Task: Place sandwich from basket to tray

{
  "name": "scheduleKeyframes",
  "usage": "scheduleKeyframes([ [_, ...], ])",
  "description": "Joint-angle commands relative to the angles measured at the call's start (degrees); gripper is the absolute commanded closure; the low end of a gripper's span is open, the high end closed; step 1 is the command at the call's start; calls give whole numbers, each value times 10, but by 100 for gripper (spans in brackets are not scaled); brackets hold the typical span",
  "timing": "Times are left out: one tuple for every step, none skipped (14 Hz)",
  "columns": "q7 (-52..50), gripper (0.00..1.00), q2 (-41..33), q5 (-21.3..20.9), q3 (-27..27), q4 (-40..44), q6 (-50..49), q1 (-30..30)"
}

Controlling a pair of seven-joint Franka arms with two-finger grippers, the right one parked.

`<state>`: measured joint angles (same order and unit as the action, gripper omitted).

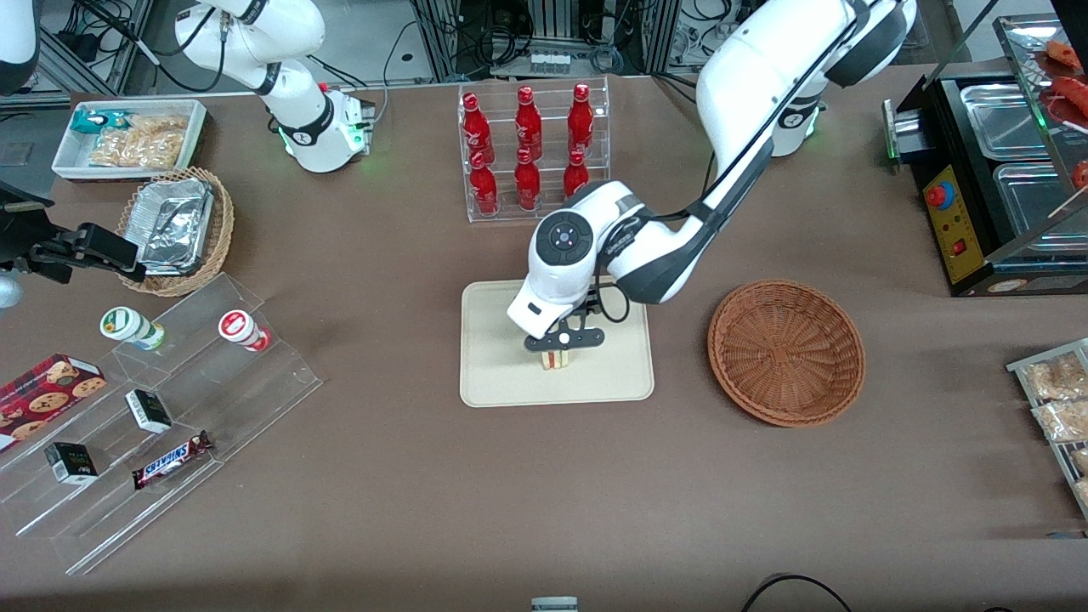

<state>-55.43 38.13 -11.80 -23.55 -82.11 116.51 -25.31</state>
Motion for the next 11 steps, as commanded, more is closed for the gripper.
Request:
scheduleKeyframes([
  [36, 0, -65, -5, 36, -13, -53, -3],
  [38, 0, -73, 1, 41, -13, -73, -2],
  [36, 0, -81, 2, 47, -14, -84, -1],
  [37, 0, -89, 4, 66, -16, -85, -1],
  [38, 0, -97, 5, 82, -21, -85, -1],
  [38, 0, -104, 14, 96, -26, -89, 0],
  [39, 0, -113, 29, 116, -30, -102, 0],
  [46, 0, -123, 47, 139, -31, -122, 0],
  [51, 0, -132, 58, 155, -31, -138, 0],
  [70, 0, -140, 61, 174, -32, -146, 0],
  [94, 0, -147, 69, 192, -39, -153, 0],
])
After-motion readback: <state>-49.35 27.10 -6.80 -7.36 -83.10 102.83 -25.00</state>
